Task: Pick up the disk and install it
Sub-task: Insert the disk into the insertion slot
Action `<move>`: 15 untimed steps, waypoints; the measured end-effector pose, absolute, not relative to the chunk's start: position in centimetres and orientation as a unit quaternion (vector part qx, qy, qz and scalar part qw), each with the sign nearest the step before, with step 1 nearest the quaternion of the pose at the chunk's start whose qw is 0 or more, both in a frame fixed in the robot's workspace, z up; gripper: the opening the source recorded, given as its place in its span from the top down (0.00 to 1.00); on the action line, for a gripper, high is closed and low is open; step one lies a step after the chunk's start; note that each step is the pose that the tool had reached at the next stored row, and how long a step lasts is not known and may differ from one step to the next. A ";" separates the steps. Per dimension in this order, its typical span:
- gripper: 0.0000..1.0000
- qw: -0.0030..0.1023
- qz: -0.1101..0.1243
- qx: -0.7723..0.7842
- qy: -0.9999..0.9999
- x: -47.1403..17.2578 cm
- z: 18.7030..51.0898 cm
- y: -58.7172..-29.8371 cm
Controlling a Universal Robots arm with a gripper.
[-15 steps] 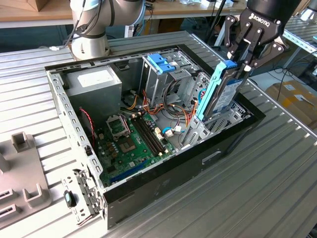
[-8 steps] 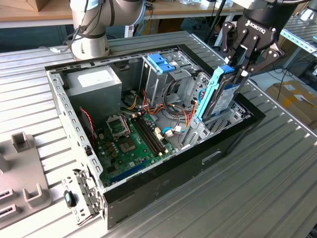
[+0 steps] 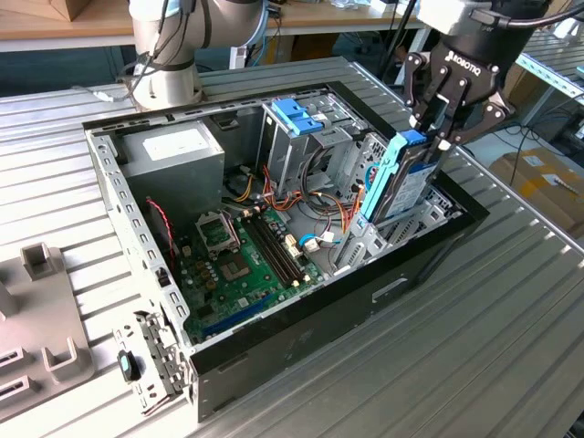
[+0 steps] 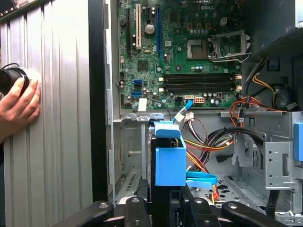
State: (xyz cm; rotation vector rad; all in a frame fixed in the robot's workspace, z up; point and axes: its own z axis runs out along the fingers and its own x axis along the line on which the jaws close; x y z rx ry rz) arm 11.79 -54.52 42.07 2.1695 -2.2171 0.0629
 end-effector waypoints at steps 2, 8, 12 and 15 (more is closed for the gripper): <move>0.65 0.019 0.020 0.699 -0.714 11.8 41.7 -54.5; 0.65 0.019 0.020 0.699 -0.714 11.8 40.2 -54.5; 0.65 0.019 0.020 0.699 -0.714 11.8 39.5 -54.5; 0.65 0.020 0.020 0.699 -0.714 11.8 38.8 -54.5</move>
